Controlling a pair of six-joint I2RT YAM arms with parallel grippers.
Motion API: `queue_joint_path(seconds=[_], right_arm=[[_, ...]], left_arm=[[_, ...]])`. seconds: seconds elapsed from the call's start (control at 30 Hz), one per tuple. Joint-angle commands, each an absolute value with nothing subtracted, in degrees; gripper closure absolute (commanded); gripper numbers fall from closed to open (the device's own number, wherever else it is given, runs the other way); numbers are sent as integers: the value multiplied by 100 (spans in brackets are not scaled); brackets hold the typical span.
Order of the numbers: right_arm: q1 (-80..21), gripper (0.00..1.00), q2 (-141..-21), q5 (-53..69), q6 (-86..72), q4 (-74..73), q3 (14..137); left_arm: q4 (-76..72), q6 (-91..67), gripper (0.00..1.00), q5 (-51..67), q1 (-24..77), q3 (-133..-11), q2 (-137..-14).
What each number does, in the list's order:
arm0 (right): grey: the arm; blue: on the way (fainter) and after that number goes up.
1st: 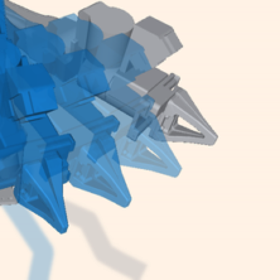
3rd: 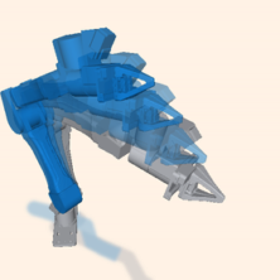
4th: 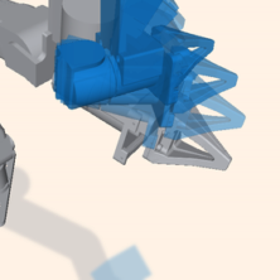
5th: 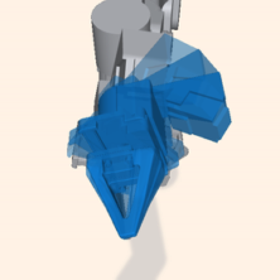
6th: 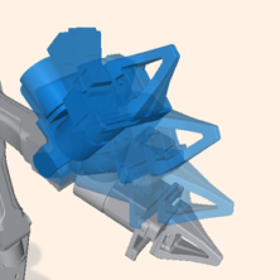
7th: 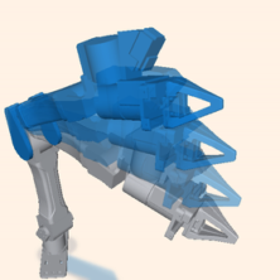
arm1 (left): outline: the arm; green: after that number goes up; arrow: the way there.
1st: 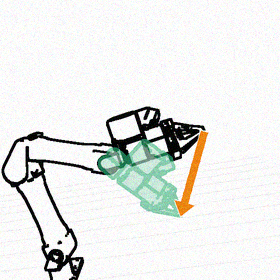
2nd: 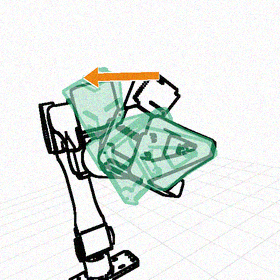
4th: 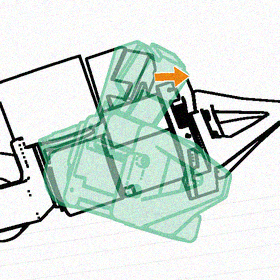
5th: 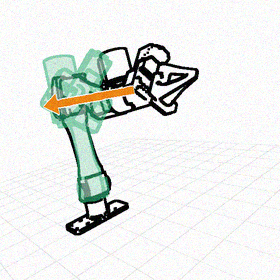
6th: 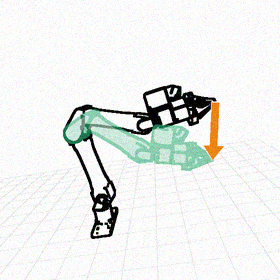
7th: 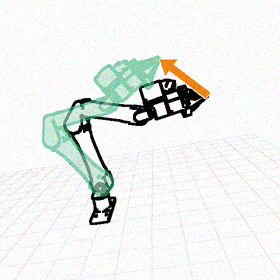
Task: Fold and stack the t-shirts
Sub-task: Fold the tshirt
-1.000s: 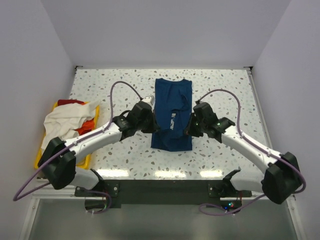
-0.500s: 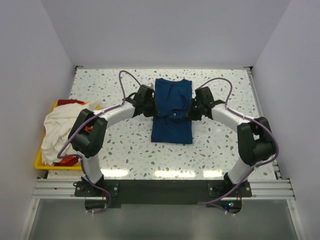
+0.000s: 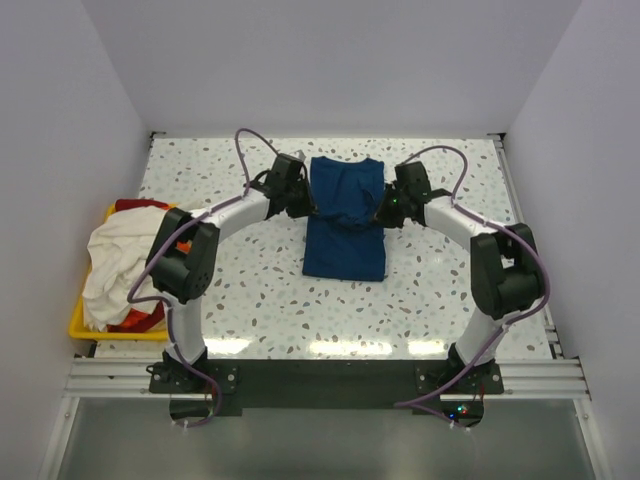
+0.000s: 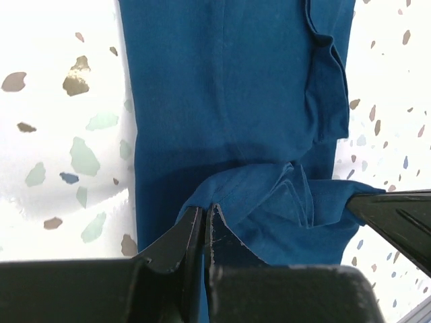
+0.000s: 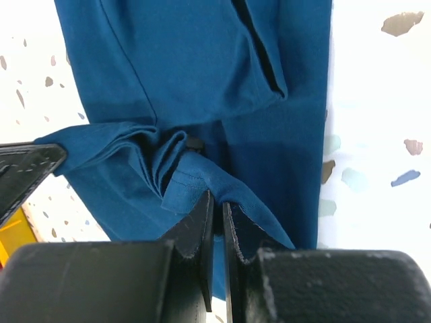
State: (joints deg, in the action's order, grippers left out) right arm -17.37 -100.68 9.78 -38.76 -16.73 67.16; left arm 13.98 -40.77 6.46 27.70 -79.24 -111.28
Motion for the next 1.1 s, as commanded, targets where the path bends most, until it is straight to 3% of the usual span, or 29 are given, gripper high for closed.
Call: queue_joint_path(seconds=[0.0,0.2,0.3,0.37,0.4,0.43,0.47,0.53,0.57,0.6,0.67,0.77,0.83,1.07], right_arm=[[-1670,100,-10195,1081,-3832,-1468,6970],[-1538,99,-10292,1125,-3885,-1362,6952],[-1459,96,-10345,1116,-3867,-1327,6970],[-1415,84,-10371,1073,-3815,-1327,7048],[-1406,78,-10380,1072,-3814,-1327,7049],[-1389,72,-10380,1090,-3780,-1345,7127],[-1380,61,-10362,1090,-3736,-1353,7154],[-1380,54,-10266,1037,-3622,-1423,7233],[-1380,49,-10222,985,-3569,-1450,7251],[-1380,44,-10109,950,-3516,-1476,7260],[-1397,44,-9985,906,-3410,-1512,7207],[-1590,46,-9712,748,-3349,-1512,7040],[-1713,51,-9633,756,-3331,-1459,6926],[-1978,66,-10098,843,-3252,-1459,7048]], left_arm=[[1248,-3858,100,826,2690,-8270,-11302],[1292,-3753,100,835,2637,-8490,-11575],[1344,-3665,90,826,2593,-8595,-11663],[1406,-3534,76,756,2567,-8692,-11654],[1424,-3533,76,756,2549,-8701,-11619],[1424,-3498,68,660,2531,-8701,-11576],[1433,-3481,62,624,2496,-8701,-11514],[1537,-3384,46,511,2470,-8745,-11365],[1616,-3349,45,466,2470,-8754,-11303],[1608,-3340,45,422,2470,-8693,-11146],[1547,-3349,48,430,2478,-8579,-10987],[1442,-3384,61,597,2531,-8377,-10837],[1441,-3436,73,711,2627,-8376,-10872],[1397,-3489,94,826,2988,-8586,-11328]])
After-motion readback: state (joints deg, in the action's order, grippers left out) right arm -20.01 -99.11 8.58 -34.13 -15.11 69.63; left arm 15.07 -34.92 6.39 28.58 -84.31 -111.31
